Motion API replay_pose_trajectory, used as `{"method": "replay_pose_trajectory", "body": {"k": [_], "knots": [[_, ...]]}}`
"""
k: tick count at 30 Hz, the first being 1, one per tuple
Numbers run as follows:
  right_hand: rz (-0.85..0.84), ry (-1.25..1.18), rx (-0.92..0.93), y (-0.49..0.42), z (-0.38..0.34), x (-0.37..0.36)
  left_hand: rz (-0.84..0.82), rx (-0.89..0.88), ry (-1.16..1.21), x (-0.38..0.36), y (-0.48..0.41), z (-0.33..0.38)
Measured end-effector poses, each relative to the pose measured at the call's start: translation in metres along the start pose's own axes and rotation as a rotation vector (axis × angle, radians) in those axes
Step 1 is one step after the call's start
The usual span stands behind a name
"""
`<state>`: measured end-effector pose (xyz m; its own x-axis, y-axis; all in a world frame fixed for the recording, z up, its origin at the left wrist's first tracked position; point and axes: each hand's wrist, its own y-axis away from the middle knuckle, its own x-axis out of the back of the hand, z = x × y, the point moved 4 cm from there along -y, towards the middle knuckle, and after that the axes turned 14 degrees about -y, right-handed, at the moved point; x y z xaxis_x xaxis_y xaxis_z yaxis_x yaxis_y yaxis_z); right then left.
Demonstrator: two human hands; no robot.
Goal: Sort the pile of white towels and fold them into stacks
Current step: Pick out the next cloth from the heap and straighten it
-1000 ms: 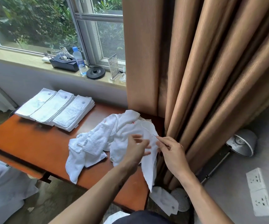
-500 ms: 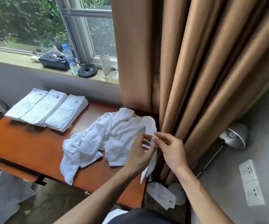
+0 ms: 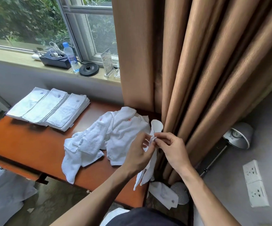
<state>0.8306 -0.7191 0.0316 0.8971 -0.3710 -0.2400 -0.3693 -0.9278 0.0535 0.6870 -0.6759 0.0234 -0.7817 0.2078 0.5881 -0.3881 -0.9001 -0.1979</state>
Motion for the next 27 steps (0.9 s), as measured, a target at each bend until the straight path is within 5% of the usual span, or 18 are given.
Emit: {"method": "replay_pose_trajectory", "body": {"k": [13, 21, 27], "knots": [[0.063, 0.874, 0.394, -0.013, -0.008, 0.041, 0.167, -0.005, -0.024, 0.032, -0.018, 0.003], [-0.026, 0.219, 0.083, -0.018, -0.002, 0.037, 0.182, 0.125, -0.1, 0.046, -0.031, -0.013], [-0.08, 0.083, 0.019, -0.033, 0.008, 0.004, 0.185, 0.301, -0.073, 0.073, -0.021, -0.032]]}}
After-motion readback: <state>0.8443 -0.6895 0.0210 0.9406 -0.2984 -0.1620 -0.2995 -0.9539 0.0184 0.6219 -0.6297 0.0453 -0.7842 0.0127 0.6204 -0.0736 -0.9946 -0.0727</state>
